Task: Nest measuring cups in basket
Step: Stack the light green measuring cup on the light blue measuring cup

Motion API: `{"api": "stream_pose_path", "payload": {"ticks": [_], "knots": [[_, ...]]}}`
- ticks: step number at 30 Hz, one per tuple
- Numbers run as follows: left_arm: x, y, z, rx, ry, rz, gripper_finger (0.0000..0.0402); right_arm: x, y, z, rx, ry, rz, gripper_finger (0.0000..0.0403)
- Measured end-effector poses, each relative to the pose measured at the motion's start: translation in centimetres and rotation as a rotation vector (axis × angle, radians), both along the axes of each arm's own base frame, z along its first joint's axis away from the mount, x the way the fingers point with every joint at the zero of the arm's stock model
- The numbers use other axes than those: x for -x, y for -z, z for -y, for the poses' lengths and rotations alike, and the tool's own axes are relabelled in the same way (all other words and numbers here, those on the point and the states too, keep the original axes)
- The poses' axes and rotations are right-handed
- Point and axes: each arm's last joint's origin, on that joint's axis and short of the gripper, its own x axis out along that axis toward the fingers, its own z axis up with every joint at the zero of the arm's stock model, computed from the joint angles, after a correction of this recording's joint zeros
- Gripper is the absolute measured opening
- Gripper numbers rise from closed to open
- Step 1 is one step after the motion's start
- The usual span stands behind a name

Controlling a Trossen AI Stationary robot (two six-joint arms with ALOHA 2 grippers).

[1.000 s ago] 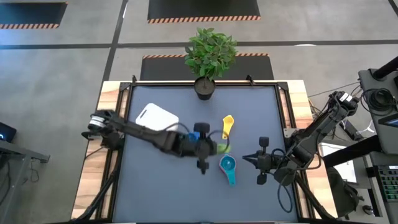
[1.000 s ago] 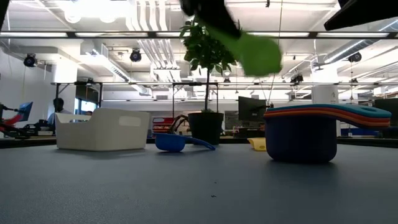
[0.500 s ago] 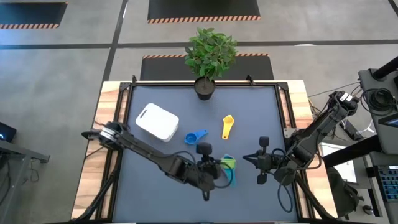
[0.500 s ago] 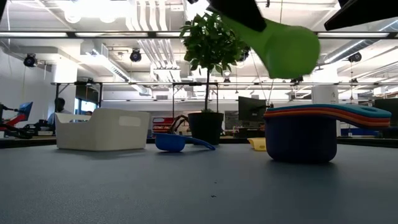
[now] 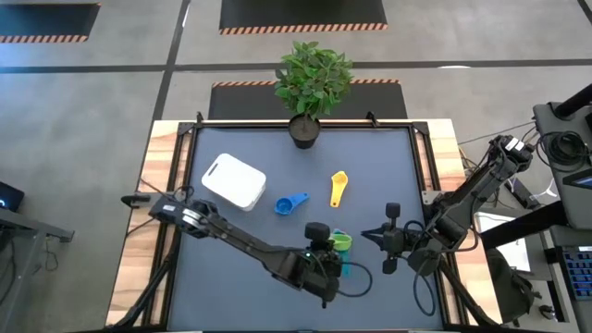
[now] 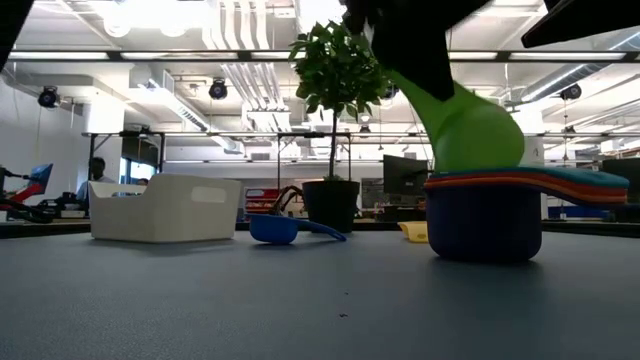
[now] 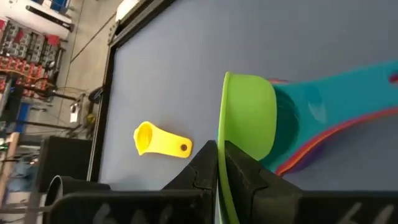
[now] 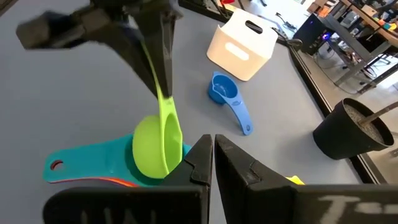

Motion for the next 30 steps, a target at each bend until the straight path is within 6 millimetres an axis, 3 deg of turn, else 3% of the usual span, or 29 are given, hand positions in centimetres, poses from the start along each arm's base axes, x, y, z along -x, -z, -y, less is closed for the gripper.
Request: {"api": "stream_pose_path", "payload": {"ticks": [12, 30], "knots": [[-0.32, 0.64, 0.13, -0.034, -0.015, -0.027, 0.0008, 0.0, 0.0, 0.0, -0.012, 0.006, 0.002, 0.0008], [0.03, 0.56, 1.04, -0.025, 0.013, -0.023, 0.0133, 0.0, 0.0, 0.0, -0.014, 0.006, 0.002, 0.0009]]}}
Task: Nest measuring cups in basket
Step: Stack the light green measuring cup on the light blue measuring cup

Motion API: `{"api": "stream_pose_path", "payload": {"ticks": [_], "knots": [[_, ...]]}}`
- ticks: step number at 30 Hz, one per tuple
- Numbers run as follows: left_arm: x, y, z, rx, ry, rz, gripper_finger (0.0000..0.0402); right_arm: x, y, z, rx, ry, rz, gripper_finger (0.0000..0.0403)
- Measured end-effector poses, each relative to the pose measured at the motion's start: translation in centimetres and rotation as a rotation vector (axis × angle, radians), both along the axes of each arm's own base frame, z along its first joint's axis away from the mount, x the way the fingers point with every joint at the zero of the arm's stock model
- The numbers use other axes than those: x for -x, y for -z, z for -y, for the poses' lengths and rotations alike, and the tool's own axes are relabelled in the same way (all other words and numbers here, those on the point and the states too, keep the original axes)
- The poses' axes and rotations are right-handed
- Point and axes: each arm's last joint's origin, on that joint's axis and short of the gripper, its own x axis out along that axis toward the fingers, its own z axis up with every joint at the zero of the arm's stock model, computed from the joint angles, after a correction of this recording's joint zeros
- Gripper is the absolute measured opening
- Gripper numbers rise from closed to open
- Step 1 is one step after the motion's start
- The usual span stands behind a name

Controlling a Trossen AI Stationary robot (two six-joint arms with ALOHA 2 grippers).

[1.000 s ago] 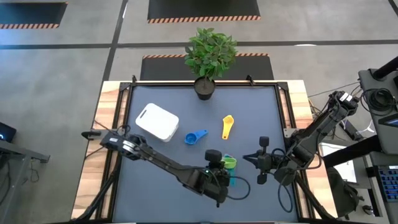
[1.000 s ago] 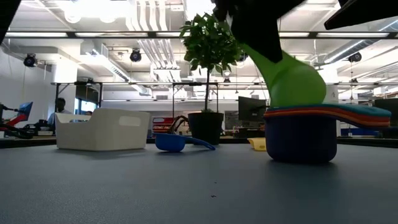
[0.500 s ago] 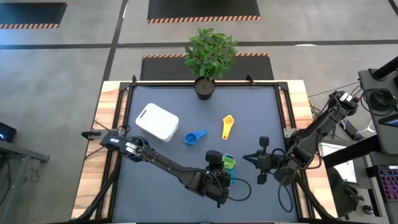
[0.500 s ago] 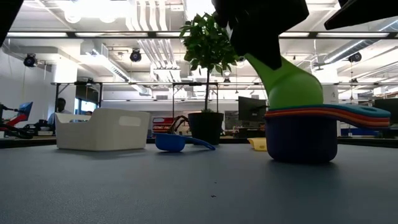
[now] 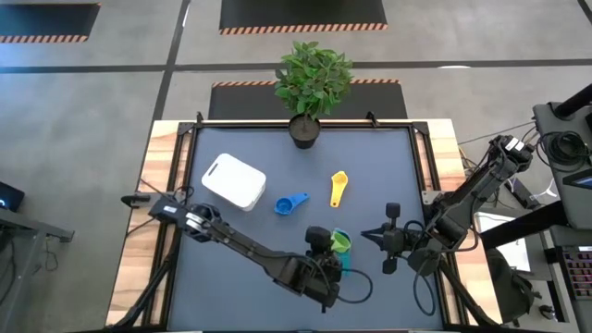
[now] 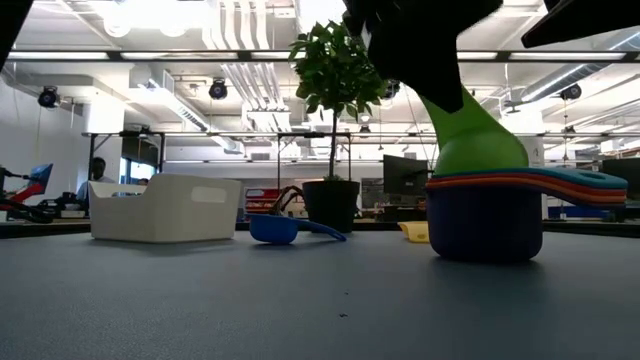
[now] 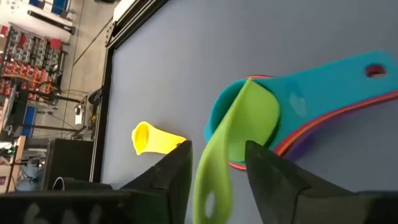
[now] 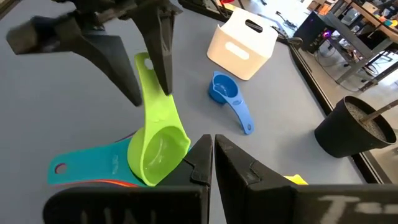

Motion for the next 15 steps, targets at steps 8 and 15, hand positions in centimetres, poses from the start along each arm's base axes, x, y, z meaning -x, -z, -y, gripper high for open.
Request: {"api": "stream_pose_path", "payload": {"ticks": [8, 15], "knots": [[1.9, -2.5, 1.6, 0.003, 0.048, 0.008, 0.0164, 0.0, 0.0, 0.0, -0.021, 0.01, 0.006, 0.0009], [4.5, -5.5, 2.7, 0.0, 0.082, 0.007, 0.0165, -0.9, -0.4, -0.7, -0.075, 0.023, 0.1, 0.0008]]}}
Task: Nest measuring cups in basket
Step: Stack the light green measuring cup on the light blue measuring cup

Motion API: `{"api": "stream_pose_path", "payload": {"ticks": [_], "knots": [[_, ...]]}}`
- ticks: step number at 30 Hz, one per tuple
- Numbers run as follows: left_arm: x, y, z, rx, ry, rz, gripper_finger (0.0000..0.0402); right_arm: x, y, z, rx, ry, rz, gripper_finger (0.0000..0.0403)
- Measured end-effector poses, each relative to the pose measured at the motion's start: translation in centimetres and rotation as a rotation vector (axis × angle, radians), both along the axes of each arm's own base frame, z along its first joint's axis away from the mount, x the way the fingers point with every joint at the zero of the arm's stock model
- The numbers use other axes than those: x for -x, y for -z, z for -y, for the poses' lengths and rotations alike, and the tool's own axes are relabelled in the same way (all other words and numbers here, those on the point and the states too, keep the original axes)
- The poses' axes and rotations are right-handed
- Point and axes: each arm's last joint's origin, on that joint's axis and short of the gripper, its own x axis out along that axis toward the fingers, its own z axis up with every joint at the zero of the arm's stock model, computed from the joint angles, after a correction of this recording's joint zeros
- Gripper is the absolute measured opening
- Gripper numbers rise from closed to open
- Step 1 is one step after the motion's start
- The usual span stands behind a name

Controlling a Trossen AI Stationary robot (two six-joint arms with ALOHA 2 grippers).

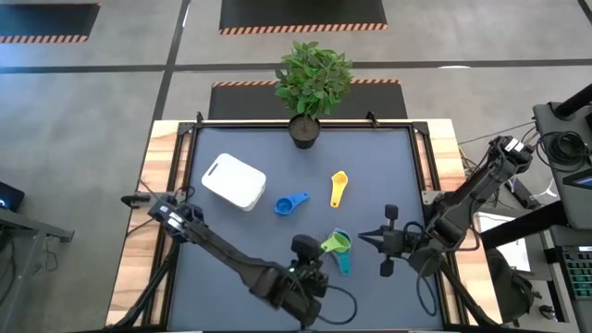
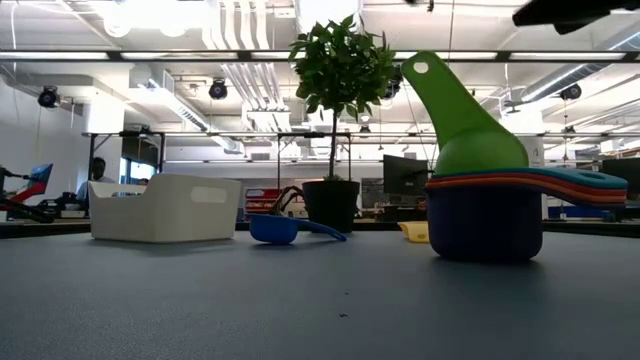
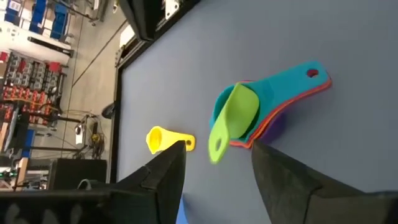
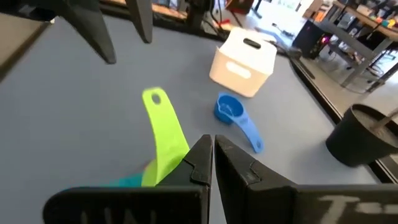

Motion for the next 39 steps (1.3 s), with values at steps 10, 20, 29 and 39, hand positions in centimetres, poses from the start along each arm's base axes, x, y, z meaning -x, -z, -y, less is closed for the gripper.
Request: {"api": "stream_pose_path", "payload": {"ticks": [10, 20, 29, 39], "knots": [[3.2, -2.7, 0.7, 0.006, -0.002, -0.01, 0.0157, -3.6, 2.2, -0.9, 0.017, 0.048, 0.032, 0.0008], [4.2, -2.5, 1.0, -0.01, -0.037, 0.0, 0.0157, -6.2, 4.4, -1.0, 0.0, 0.039, -0.035, 0.0008], [5.0, -2.4, 1.2, -0.036, -0.068, 0.001, 0.0157, -6.9, 2.7, -1.7, -0.02, 0.025, -0.005, 0.0021], [5.4, -2.3, 1.4, -0.05, -0.074, 0.009, 0.0157, -7.6, 2.3, -3.2, 0.049, -0.077, -0.058, 0.0154]]}}
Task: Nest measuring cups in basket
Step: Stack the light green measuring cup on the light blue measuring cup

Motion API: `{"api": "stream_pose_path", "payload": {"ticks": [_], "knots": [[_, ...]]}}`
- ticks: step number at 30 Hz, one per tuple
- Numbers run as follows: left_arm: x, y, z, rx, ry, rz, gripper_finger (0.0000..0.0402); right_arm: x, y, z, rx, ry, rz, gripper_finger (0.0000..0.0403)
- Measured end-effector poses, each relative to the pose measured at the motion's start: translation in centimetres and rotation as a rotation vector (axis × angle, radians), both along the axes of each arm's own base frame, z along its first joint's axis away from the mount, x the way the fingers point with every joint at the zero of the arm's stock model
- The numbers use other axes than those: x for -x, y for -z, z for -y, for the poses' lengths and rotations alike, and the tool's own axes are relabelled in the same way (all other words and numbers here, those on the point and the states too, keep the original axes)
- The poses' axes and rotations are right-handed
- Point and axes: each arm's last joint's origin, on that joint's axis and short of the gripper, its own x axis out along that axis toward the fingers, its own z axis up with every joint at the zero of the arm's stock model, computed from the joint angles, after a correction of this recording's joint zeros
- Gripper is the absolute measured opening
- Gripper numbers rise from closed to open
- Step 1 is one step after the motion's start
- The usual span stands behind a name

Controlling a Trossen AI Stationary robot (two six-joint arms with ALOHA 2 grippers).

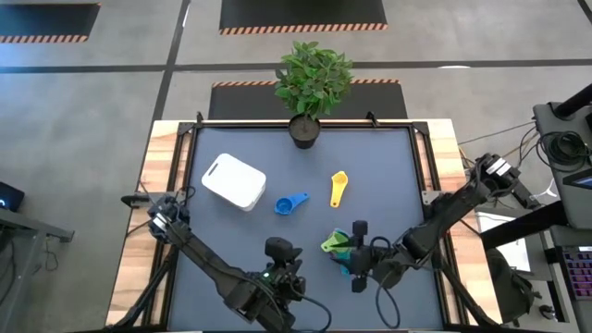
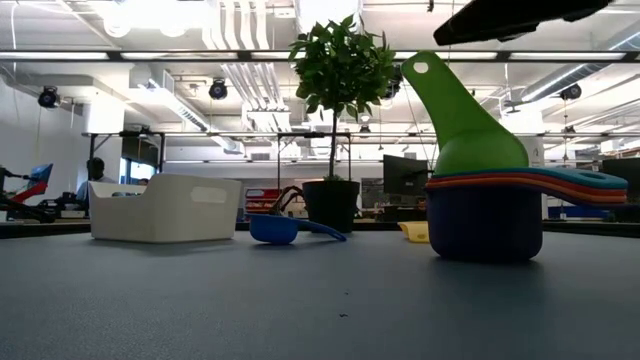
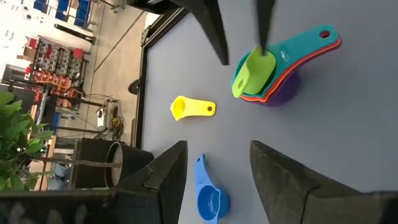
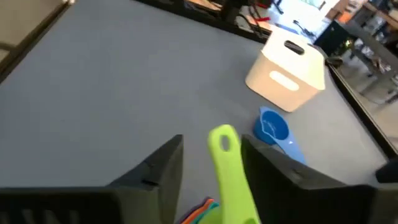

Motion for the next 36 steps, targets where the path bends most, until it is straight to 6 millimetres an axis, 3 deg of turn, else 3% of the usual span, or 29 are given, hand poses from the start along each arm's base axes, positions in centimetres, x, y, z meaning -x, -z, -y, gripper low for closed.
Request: {"api": "stream_pose_path", "payload": {"ticks": [4, 8, 12, 23, 36], "knots": [[0.0, 0.0, 0.0, -0.001, -0.001, -0.001, 0.0157, -0.5, 0.9, -0.4, 0.035, -0.004, -0.025, 0.0194], [0.0, 0.0, 0.0, -0.002, -0.001, -0.002, 0.0157, -1.3, 1.8, -0.8, 0.092, 0.034, -0.031, 0.0202], [0.0, 0.0, 0.0, -0.002, -0.001, -0.002, 0.0157, -2.0, 2.2, -1.3, 0.146, 0.043, -0.037, 0.0172], [0.1, 0.0, 0.0, 0.008, -0.011, 0.007, 0.0157, -2.4, 1.9, -1.5, 0.188, 0.057, -0.043, 0.0023], [0.1, 0.0, 0.0, 0.013, -0.015, 0.011, 0.0157, -1.6, 0.2, -1.0, 0.211, 0.021, -0.039, 0.0011]]}}
